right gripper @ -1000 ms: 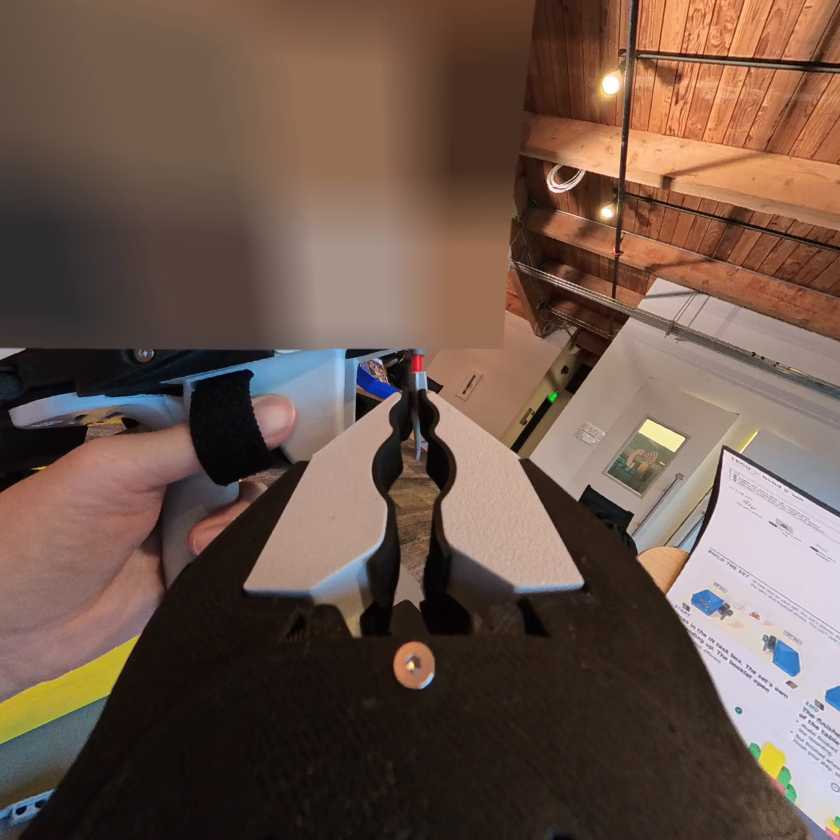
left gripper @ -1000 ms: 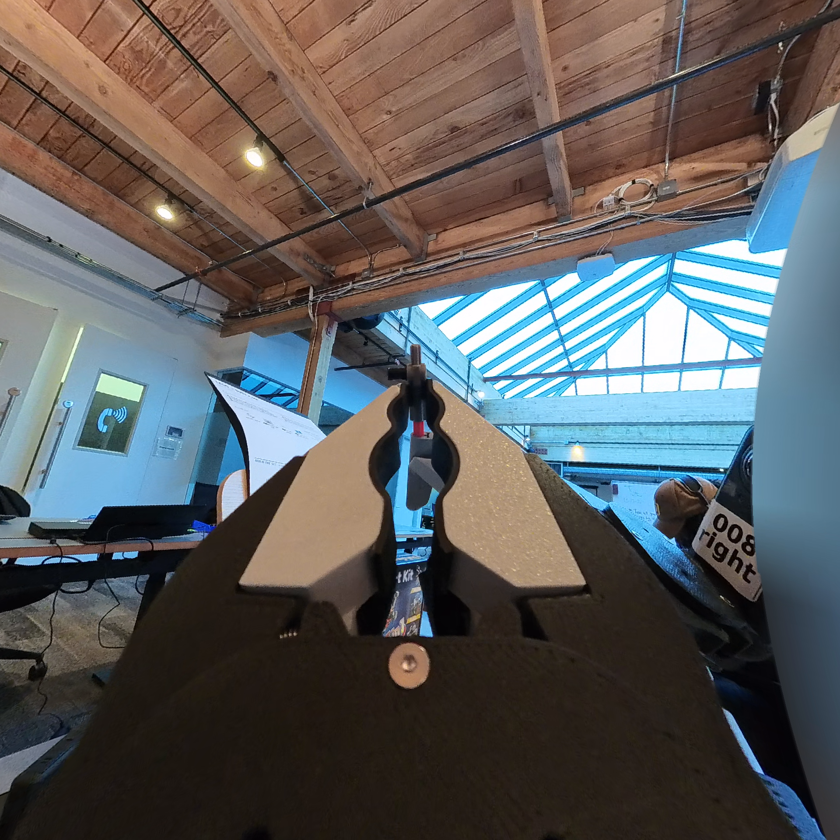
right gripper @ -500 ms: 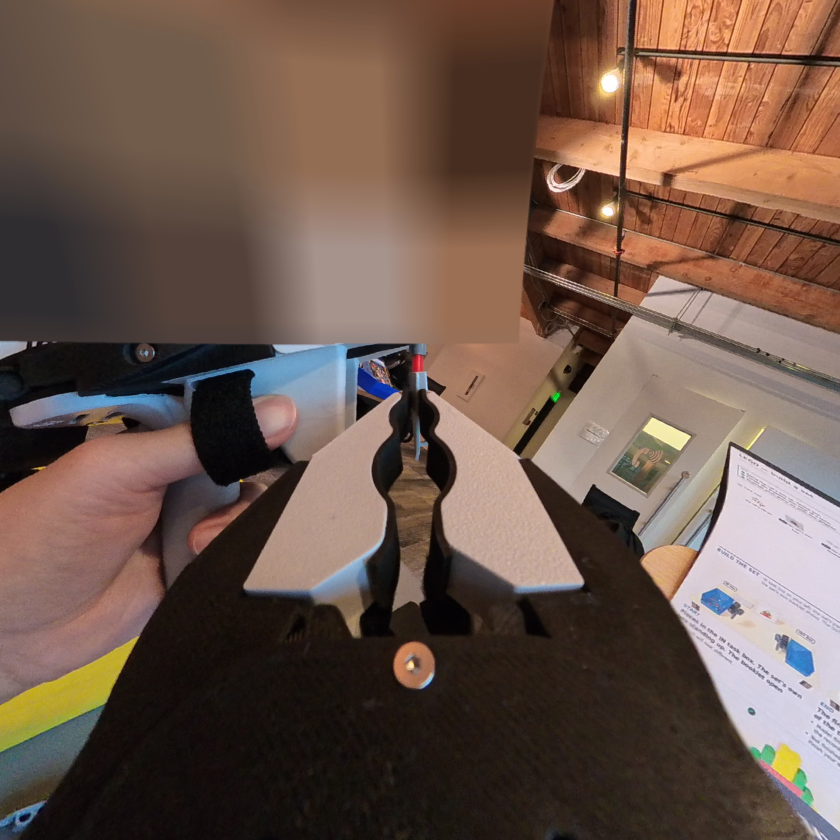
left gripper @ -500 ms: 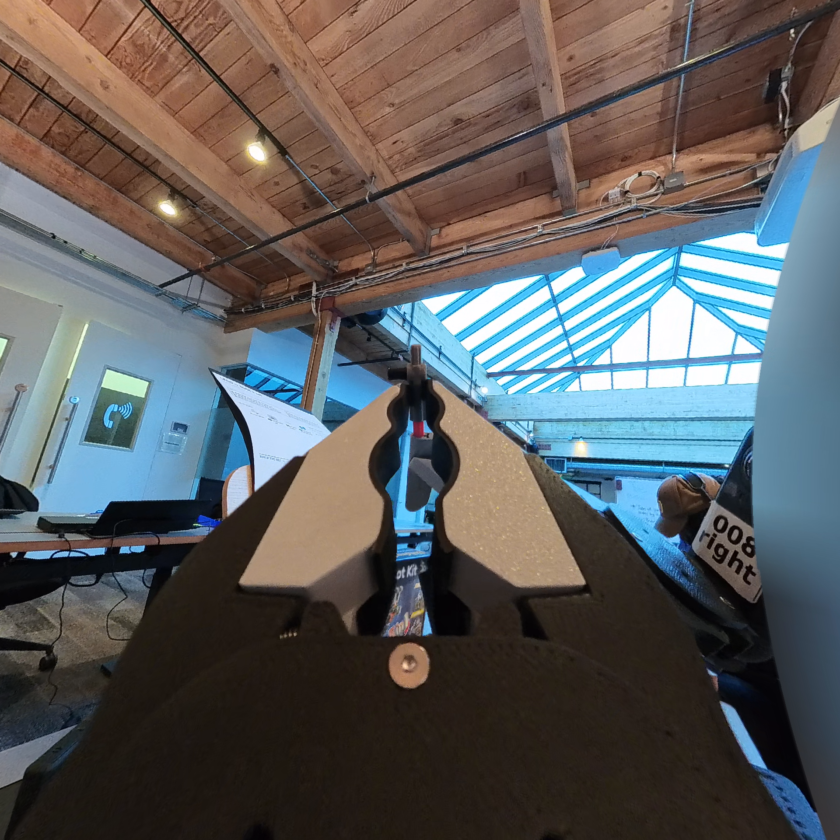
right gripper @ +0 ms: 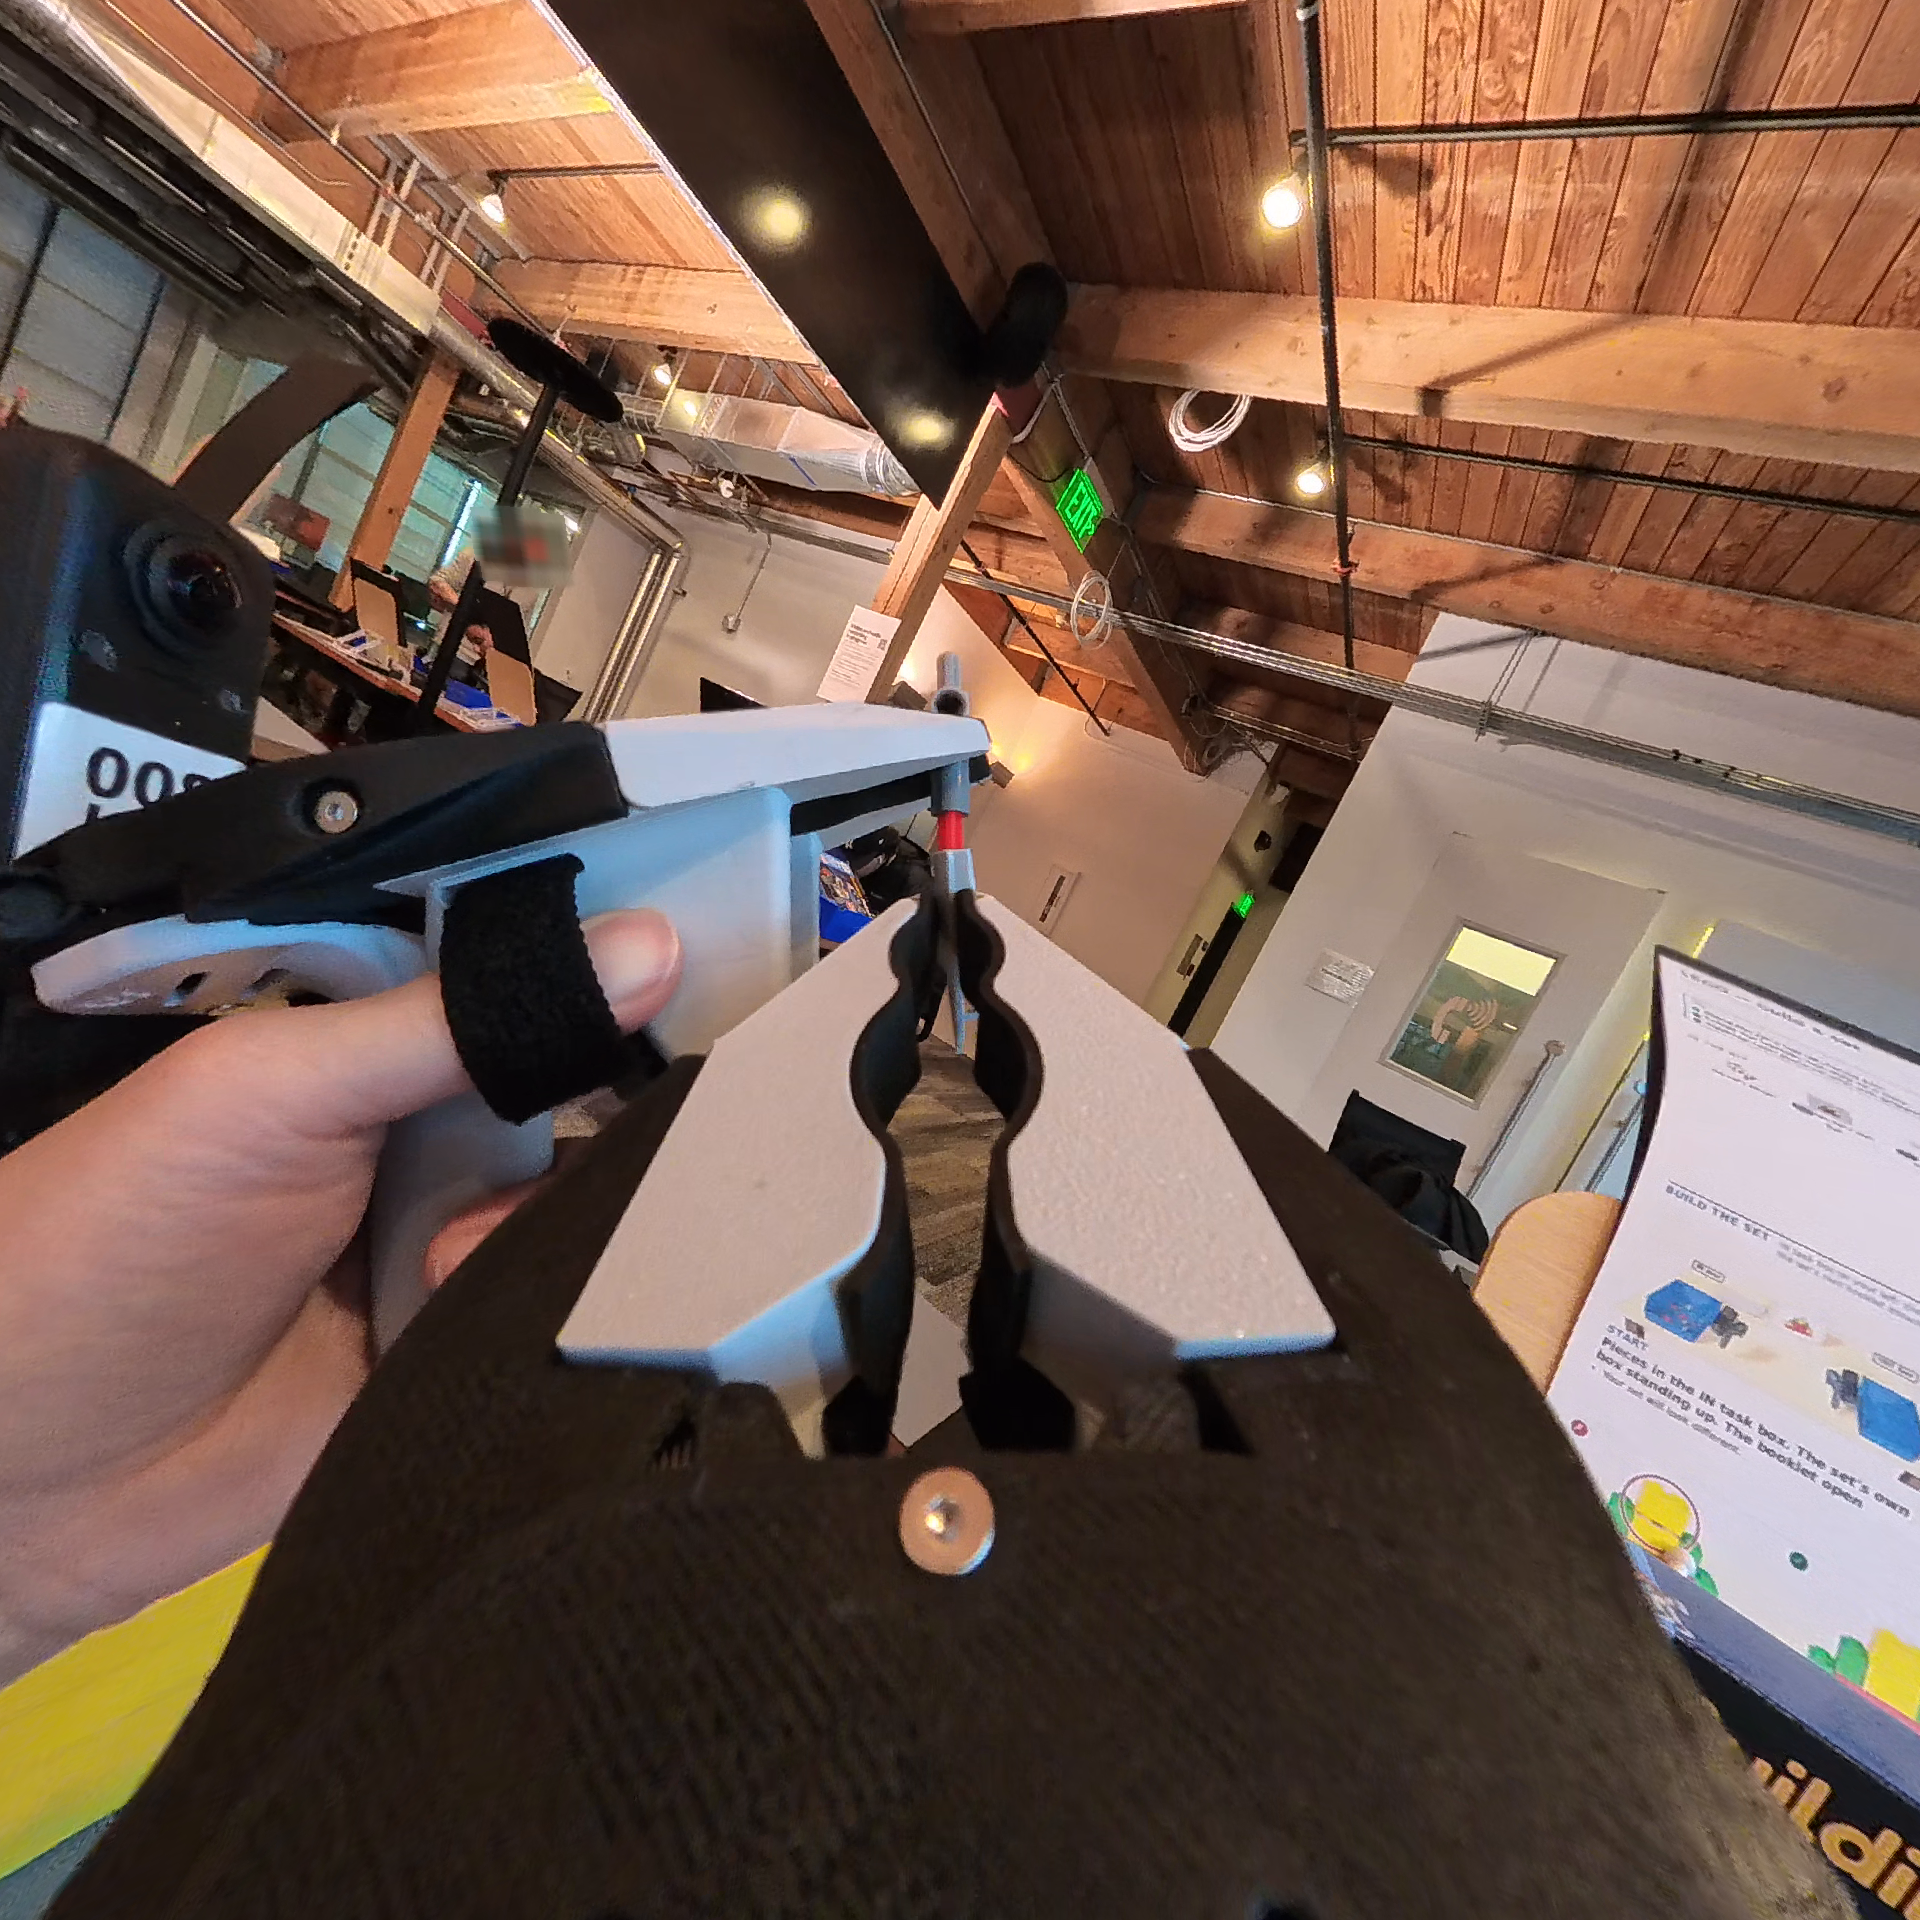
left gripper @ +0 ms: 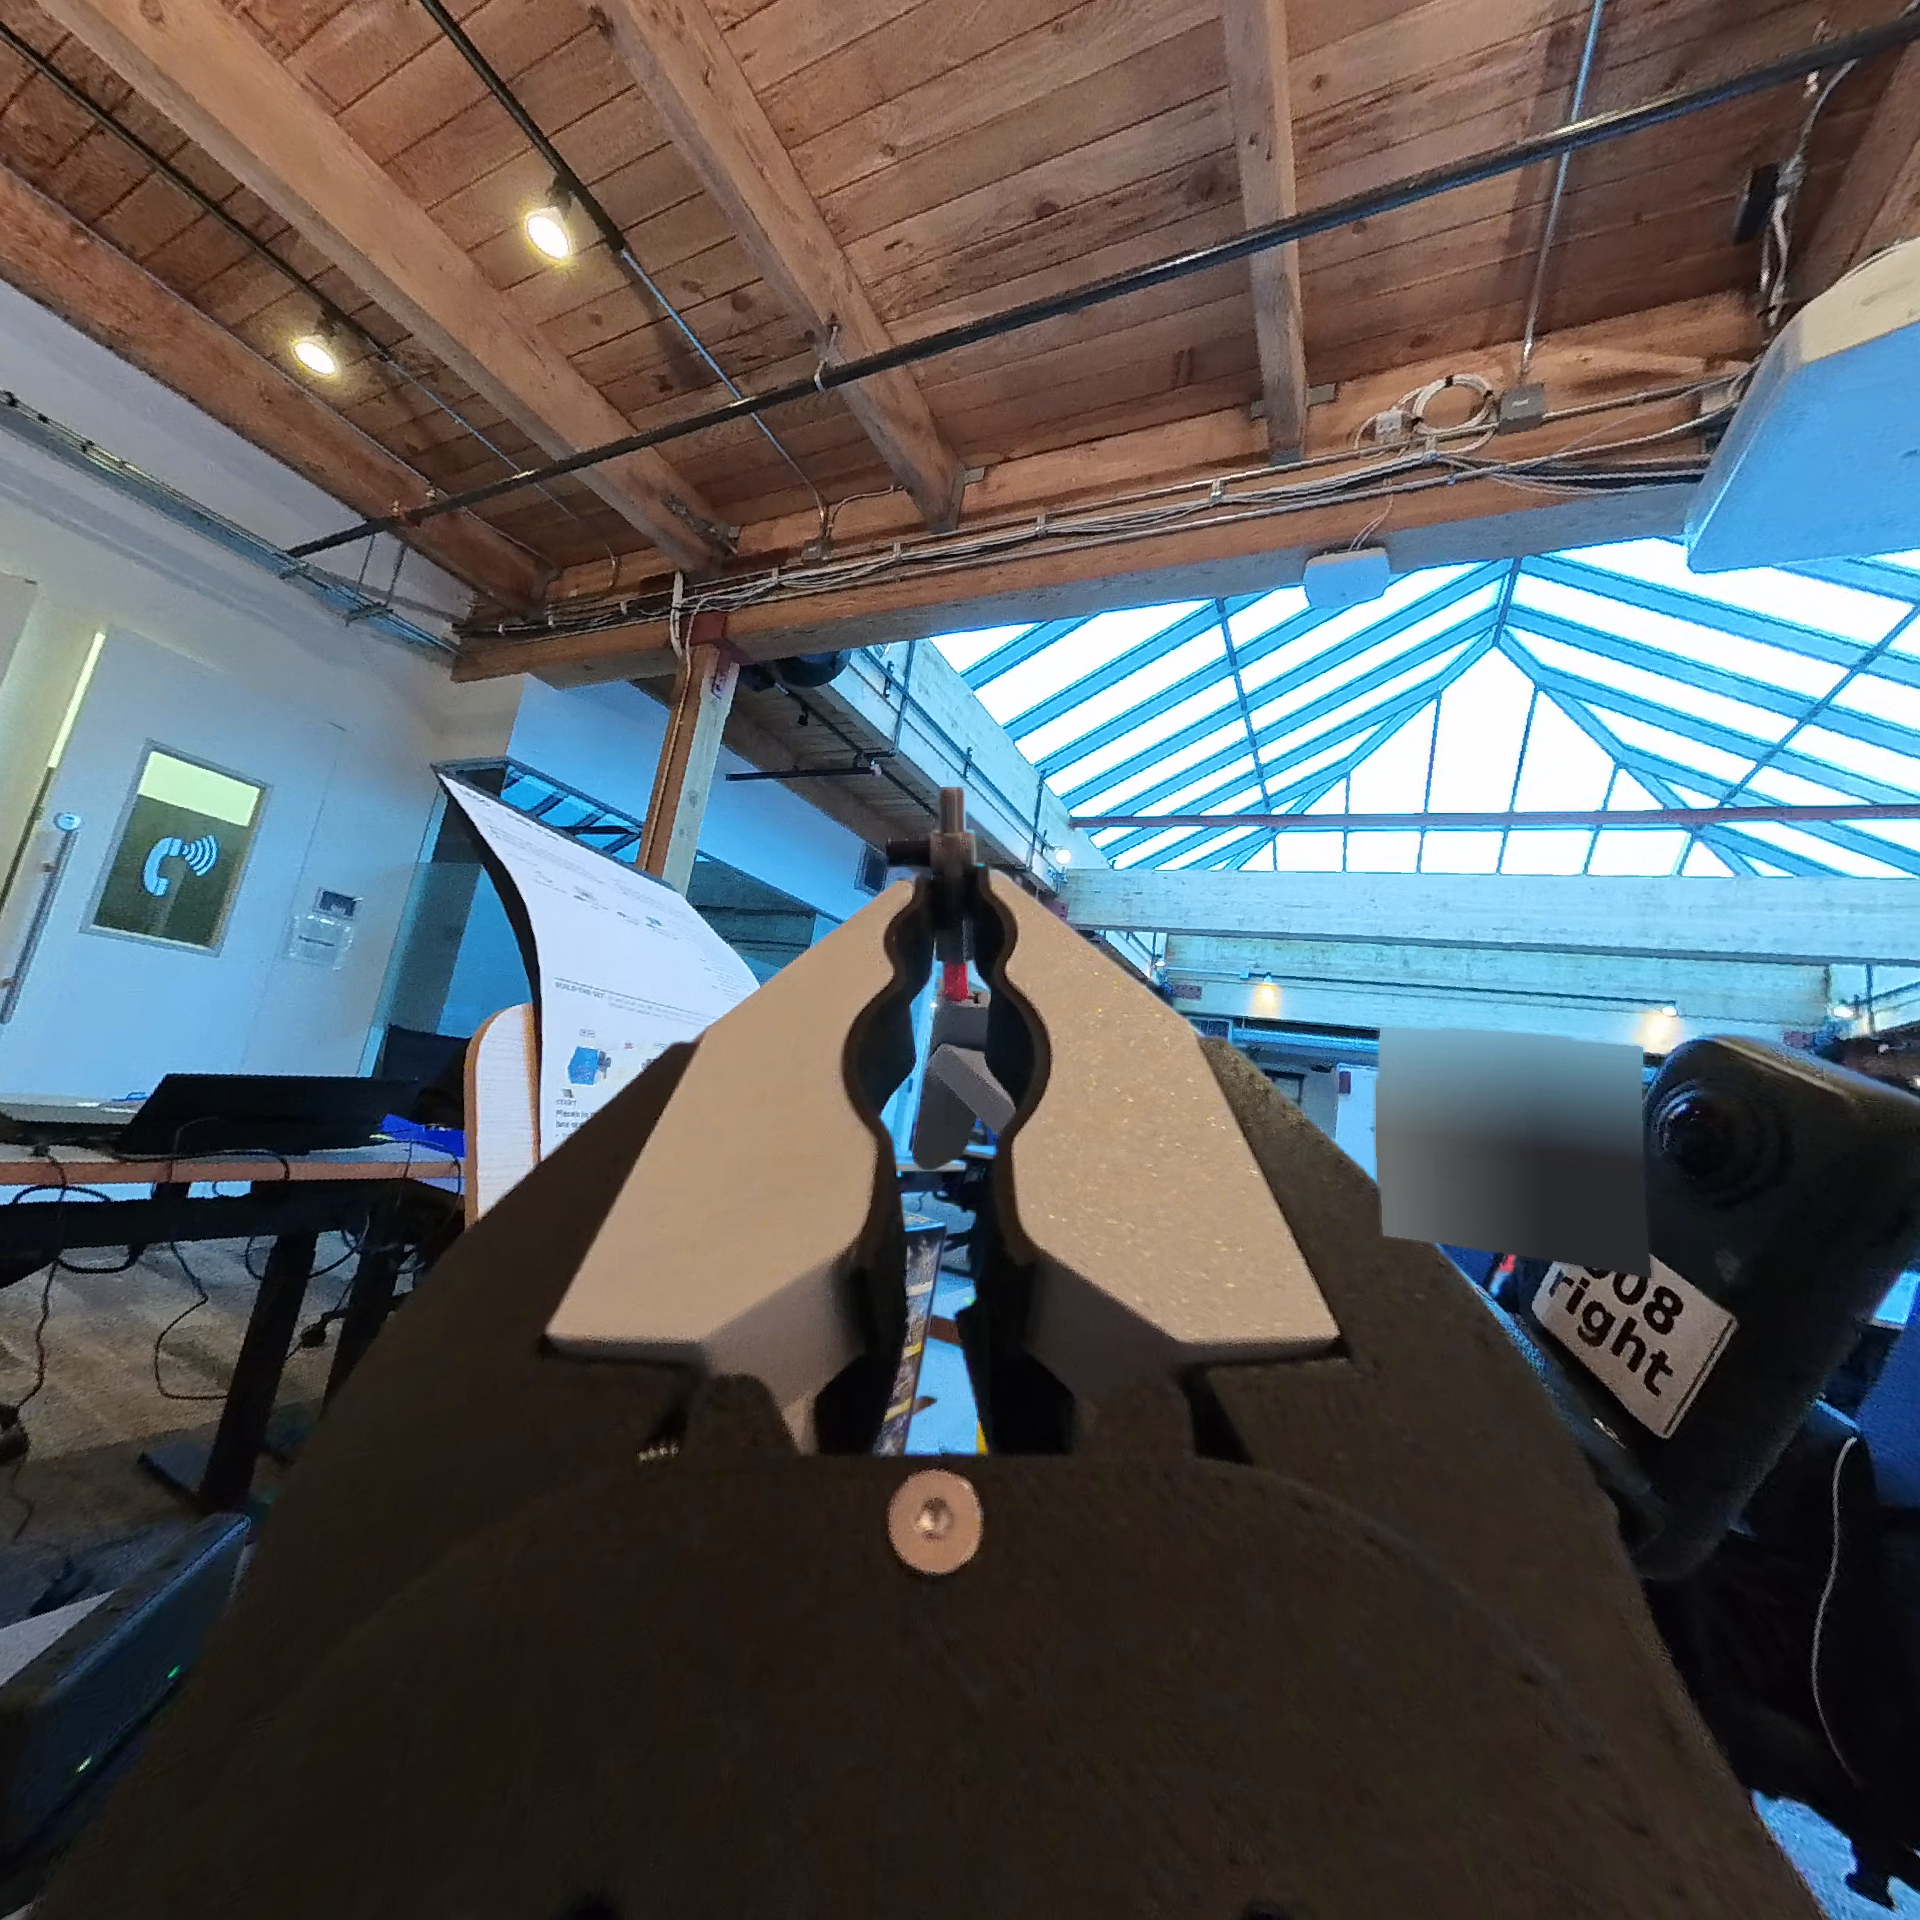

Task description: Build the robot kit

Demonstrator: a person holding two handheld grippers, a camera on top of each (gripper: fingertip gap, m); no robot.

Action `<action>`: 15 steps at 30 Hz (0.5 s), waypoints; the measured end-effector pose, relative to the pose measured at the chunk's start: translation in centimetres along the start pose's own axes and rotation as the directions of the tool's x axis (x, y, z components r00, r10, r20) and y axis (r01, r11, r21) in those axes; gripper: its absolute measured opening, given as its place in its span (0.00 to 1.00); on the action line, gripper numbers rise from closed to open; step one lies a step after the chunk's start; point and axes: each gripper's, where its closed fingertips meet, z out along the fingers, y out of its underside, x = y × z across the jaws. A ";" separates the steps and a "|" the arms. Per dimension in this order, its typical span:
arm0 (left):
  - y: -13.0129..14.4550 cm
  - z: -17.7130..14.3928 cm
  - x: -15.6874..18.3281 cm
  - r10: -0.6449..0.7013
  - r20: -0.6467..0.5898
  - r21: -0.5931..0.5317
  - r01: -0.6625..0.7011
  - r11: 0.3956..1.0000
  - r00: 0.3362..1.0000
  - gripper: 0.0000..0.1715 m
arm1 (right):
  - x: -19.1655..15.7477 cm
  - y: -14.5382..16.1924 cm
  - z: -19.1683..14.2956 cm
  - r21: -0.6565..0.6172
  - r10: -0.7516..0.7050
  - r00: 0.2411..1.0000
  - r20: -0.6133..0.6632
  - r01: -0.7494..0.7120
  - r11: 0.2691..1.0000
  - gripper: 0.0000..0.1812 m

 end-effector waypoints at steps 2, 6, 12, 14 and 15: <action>-0.2 0.0 0.2 0.027 0.007 0.006 -0.027 1.000 1.000 0.03 | -0.1 -0.2 -0.1 -0.003 0.016 1.000 -0.005 -0.016 1.000 0.00; -0.1 -0.1 0.4 0.147 0.049 0.002 -0.148 0.989 0.988 0.03 | -0.1 -0.1 -0.1 -0.010 0.127 0.992 0.001 -0.127 0.992 0.00; 0.4 -0.1 0.0 0.108 0.062 0.015 -0.109 0.994 0.992 0.03 | 0.0 0.4 0.0 -0.015 0.139 0.990 -0.026 -0.139 0.990 0.00; 0.4 0.0 -0.1 0.095 0.059 0.001 -0.095 0.995 0.994 0.03 | 0.0 0.4 0.0 -0.007 0.113 0.994 -0.015 -0.113 0.994 0.00; 0.4 0.0 -0.1 0.082 0.051 -0.010 -0.081 0.997 0.995 0.03 | 0.0 0.4 0.0 -0.003 0.086 0.996 -0.014 -0.086 0.996 0.00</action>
